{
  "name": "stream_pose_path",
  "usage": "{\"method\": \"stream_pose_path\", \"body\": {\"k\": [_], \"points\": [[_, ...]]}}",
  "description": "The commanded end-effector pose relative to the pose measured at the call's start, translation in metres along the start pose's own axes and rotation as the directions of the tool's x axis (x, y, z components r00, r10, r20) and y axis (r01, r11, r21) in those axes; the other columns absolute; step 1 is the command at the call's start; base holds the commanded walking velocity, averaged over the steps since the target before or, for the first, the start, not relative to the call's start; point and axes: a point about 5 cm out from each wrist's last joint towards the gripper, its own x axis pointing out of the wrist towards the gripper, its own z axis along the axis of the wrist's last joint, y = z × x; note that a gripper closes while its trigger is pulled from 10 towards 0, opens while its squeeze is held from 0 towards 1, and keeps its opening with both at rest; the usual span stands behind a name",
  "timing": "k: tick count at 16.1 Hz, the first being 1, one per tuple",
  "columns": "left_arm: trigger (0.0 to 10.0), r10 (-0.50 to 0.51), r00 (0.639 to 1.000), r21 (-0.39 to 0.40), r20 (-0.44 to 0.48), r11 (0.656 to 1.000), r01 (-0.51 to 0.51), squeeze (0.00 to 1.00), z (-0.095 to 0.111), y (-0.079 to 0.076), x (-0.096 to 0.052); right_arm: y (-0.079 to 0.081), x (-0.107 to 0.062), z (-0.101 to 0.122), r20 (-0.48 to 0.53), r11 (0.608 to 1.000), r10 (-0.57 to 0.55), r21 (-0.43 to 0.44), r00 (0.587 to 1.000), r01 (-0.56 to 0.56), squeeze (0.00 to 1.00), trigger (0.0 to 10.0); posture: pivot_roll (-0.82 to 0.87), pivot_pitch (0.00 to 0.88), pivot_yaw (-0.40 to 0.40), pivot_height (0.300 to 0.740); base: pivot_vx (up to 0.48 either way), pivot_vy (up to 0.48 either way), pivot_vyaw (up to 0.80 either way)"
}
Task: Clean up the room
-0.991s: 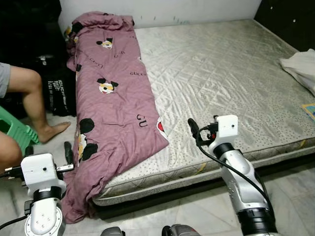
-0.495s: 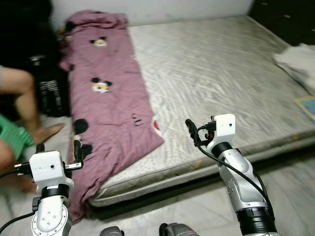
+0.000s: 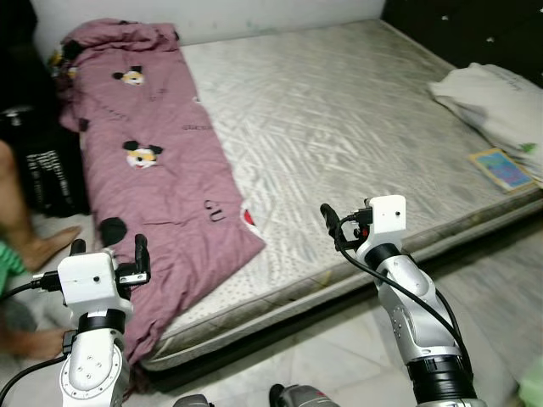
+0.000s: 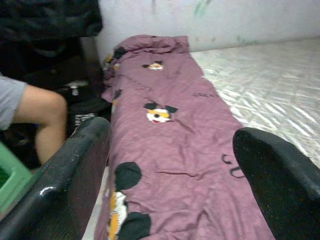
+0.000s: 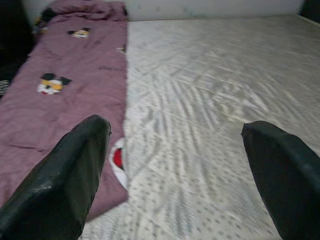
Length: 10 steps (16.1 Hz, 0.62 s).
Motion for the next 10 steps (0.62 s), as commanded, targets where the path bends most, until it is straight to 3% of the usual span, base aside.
{"method": "stream_pose_path", "body": {"k": [1, 6, 10], "points": [[10.0, -0.003, 1.000, 0.001, -0.011, 1.000, 0.003, 0.00, -0.0007, 0.0011, -0.0007, 0.0018, 0.0018, 0.0063, 0.021, 1.000, 0.010, -0.009, 1.000, -0.009, 0.00, 10.0, 0.00, 0.086, -0.006, 0.740, 0.000, 0.000, 0.00], [10.0, 0.007, 1.000, -0.008, -0.011, 1.000, -0.007, 0.00, 0.0006, 0.0010, 0.0014, 0.0065, 0.0048, 0.0097, 0.037, 1.000, 0.028, -0.005, 0.999, -0.028, 0.00, 10.0, 0.00, 0.098, -0.010, 0.740, 0.000, 0.000, 0.00], [10.0, 0.003, 1.000, -0.012, -0.011, 1.000, -0.003, 0.00, 0.0005, 0.0003, 0.0027, 0.0063, 0.0056, 0.0095, 0.035, 1.000, 0.030, -0.002, 0.999, -0.030, 0.00, 10.0, -0.01, 0.097, -0.011, 0.685, 0.000, 0.000, 0.00]]}}
